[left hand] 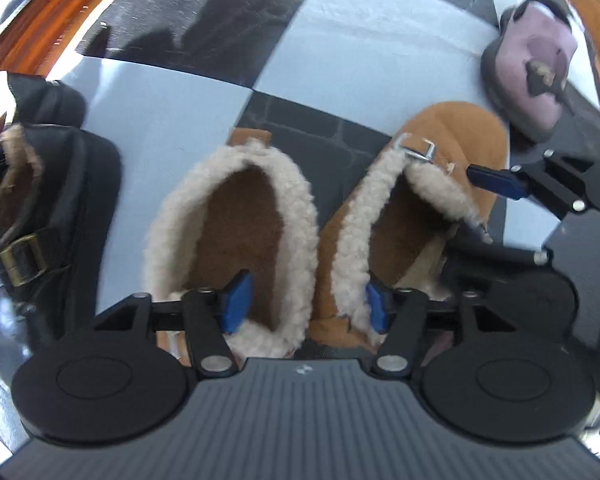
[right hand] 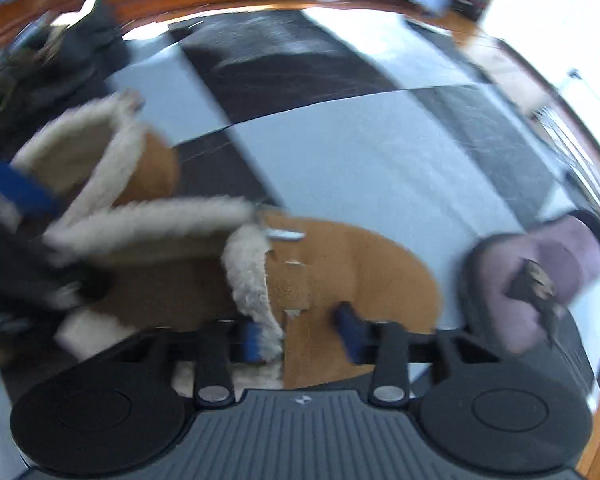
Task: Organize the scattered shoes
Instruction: 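Open the right tool and lift it off the brown slipper, then grasp the brown slipper by its heel with the right tool and lift it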
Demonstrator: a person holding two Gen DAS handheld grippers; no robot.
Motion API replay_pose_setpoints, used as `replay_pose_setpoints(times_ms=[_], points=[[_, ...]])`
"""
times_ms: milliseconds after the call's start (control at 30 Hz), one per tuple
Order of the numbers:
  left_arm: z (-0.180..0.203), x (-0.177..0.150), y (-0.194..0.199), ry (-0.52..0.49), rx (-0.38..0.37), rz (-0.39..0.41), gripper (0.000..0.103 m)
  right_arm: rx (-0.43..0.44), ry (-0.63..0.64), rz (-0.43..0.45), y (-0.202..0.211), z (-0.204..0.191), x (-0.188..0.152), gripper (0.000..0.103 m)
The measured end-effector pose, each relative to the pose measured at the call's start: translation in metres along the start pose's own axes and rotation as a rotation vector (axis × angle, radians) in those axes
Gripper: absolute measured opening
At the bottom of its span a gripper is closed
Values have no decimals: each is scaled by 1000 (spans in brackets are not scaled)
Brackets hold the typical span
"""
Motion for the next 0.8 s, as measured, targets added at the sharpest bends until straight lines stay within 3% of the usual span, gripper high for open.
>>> replay_pose_setpoints(times_ms=[67, 167, 267, 400, 467, 733, 800], points=[[0, -5, 15, 14, -93, 37, 77, 62, -183, 35, 18, 18, 4, 15], [-5, -16, 46, 36, -271, 131, 80, 128, -334, 34, 29, 28, -1, 14], [-19, -20, 67, 91, -346, 205, 80, 157, -461, 14, 43, 36, -9, 14], [-44, -23, 85, 128, -330, 260, 80, 219, -510, 16, 73, 34, -8, 14], [-62, -23, 93, 160, -316, 287, 80, 274, -597, -7, 85, 39, -10, 15], [-131, -33, 99, 254, -204, 322, 80, 679, -1196, -264, 73, 48, -36, 21], [-140, -35, 97, 268, -196, 313, 80, 762, -1318, -313, 71, 39, -47, 30]])
Point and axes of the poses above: each gripper's, at about its wrist camera, not at the fingertips, and y roughly against the way its jaws point, z to its right, x to its top, the point moved 7 cm from there along -y, roughly the way its jaws point, and after that the axes turned 3 degrees about -x, right-handed, at the moved point
